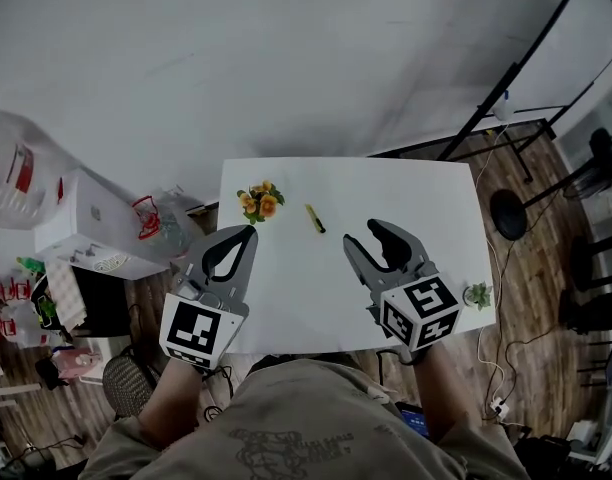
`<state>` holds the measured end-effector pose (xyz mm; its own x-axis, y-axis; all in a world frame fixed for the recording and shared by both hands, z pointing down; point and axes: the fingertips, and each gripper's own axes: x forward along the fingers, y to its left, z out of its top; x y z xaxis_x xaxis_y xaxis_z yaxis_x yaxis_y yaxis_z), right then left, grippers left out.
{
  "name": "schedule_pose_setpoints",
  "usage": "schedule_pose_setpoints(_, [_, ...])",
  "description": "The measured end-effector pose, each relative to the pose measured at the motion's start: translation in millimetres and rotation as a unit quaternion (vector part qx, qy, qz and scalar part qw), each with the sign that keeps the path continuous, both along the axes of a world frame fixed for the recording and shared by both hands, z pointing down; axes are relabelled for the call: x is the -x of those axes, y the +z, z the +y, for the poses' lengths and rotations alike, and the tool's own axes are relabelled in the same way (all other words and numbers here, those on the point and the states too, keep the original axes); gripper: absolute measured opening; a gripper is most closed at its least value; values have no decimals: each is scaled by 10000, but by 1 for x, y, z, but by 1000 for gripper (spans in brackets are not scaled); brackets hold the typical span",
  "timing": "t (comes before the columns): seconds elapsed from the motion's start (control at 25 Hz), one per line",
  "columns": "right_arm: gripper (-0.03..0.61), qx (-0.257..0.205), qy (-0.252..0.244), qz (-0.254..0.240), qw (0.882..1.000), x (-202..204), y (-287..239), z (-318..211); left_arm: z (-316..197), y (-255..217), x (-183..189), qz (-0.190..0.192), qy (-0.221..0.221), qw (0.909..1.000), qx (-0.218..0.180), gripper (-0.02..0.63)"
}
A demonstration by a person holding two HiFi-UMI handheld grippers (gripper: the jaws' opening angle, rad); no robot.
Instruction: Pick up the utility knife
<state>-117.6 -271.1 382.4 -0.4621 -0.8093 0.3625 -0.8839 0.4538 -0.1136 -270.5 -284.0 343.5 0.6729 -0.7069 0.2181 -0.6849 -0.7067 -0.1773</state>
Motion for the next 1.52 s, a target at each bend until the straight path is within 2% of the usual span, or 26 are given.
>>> schedule_pose_setpoints(0.12, [210,233,-131,-14,9996,9,18,-15,-11,12,8,89,-223,9997,80,0])
schedule_pose_setpoints(0.32, [206,591,-260,161,9978,20,59,-51,-29,34,10,356,-434,9973,479,0])
schedule_pose_setpoints(0.68, [201,1398,-287,707,9872,19,162,-87,-50,97,0,99,-463,9932,1060,0])
schedule_pose_setpoints(0.92, [199,1952,-222,886,9765,17,233,-95,-55,144,0,-113,-427,9880,1477,0])
schedule_pose_setpoints(1.2, [195,2445,-101,1062,9638,13,301,-107,-64,184,-1,-247,-411,9829,1779,0])
schedule_pose_setpoints(1.52, [186,2820,-139,1403,9490,13,346,-115,-48,213,5,-337,-416,9753,2144,0])
